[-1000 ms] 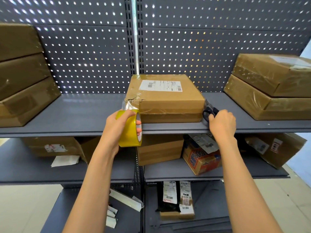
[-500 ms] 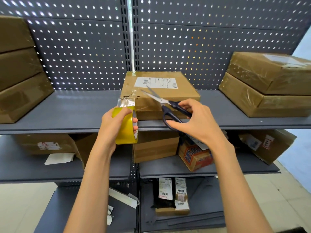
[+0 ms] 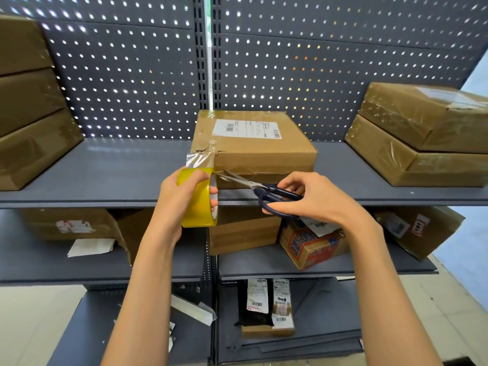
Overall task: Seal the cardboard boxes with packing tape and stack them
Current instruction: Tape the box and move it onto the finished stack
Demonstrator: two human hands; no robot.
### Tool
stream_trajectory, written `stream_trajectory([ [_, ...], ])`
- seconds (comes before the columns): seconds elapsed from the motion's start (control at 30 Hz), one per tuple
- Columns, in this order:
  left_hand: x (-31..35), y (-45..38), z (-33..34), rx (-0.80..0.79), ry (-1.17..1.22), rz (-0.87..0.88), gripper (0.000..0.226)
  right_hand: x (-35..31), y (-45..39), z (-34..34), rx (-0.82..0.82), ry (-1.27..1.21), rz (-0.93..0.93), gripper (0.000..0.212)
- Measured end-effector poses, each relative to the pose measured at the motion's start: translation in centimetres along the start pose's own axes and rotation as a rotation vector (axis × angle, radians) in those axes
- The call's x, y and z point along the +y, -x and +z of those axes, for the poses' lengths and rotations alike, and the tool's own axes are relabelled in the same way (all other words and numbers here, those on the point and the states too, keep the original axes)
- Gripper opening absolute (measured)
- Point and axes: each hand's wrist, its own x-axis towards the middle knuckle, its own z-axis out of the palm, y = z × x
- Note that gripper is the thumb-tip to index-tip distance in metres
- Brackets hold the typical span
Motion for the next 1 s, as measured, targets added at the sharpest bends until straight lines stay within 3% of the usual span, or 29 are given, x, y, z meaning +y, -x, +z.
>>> stream_trajectory([
  [0.17, -0.3, -0.1, -0.3, -0.006, 0.009, -0.002, 0.004, 0.1, -0.2, -0.7, -0.015, -0.058, 0.025, 0.056],
  [0.43, -0.3, -0.2, -0.6, -0.018, 0.042, -0.006, 0.008, 0.1, -0.6, -1.0, -0.029, -0.094, 0.02, 0.042],
  [0.67, -0.2, 0.1, -0.4, -0.035, 0.077, -0.002, 0.019, -1.2, -1.8, -0.6, -0.091, -0.089, 0.011, 0.056],
  [0.77, -0.2, 0.1, -0.6, -0.044, 0.072, -0.004, 0.015, -1.3, -2.5, -0.8, -0.108, -0.083, 0.024, 0.05],
  [0.9, -0.5, -0.3, -0.8, -0.047, 0.053, 0.0, 0.009, -1.9, -3.3, -1.3, -0.157, -0.094, 0.018, 0.061],
  [1.0, -0.7, -0.5, -0.8, -0.052, 0.035, -0.001, 0.01, -2.3, -4.1, -1.4, -0.153, -0.068, 0.013, 0.043],
])
